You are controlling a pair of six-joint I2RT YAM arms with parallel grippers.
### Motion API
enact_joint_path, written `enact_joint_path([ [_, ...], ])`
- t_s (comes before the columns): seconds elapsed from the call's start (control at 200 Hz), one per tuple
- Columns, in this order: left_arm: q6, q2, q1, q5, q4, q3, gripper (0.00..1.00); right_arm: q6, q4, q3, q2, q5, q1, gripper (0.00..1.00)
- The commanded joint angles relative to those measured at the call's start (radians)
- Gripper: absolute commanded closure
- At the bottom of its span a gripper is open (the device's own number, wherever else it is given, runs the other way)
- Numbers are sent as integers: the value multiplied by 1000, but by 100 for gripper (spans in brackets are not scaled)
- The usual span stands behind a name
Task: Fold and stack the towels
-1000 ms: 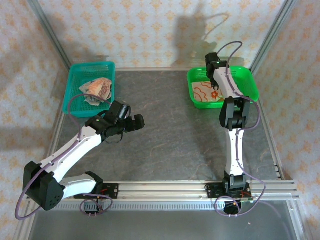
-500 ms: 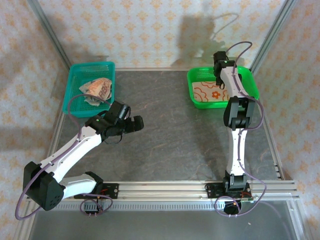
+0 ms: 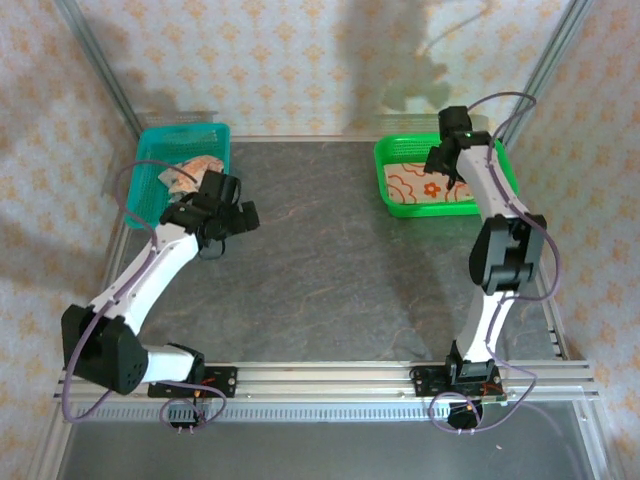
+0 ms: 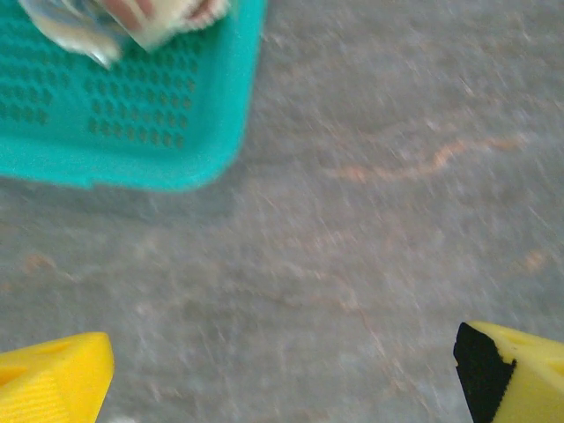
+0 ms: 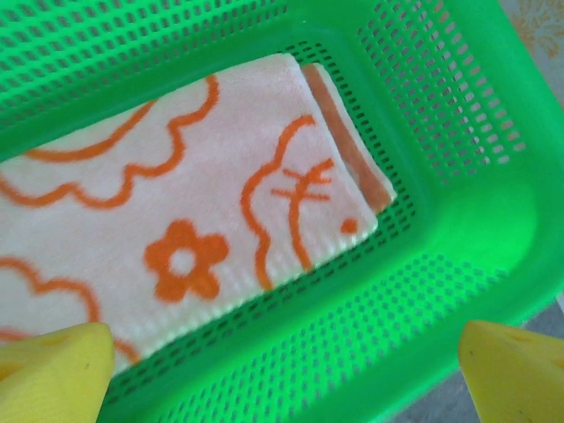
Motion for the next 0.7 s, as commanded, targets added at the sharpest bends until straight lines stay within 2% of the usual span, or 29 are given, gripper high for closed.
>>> enact_joint_path([
  [0.0,84,103,85,-115,36,82,0,70,83,-118,-128,-54,43,1],
  [0.27,64,443,275,-95,40,350,1,160,130,-372,-411,-96,132,1],
  [0.52,24,690,345,-18,124,501,9,226,122,-488,-559,-88,212,1],
  [0.636,22,742,366,26,158,528,20,243,102,-502,-577,-60,249,1],
  [0.661,25,747,370,30,160,532,28,247,98,-502,-580,-54,254,1],
  [0.691,25,750,375,36,161,538,43,250,95,-504,-582,-48,259,1],
])
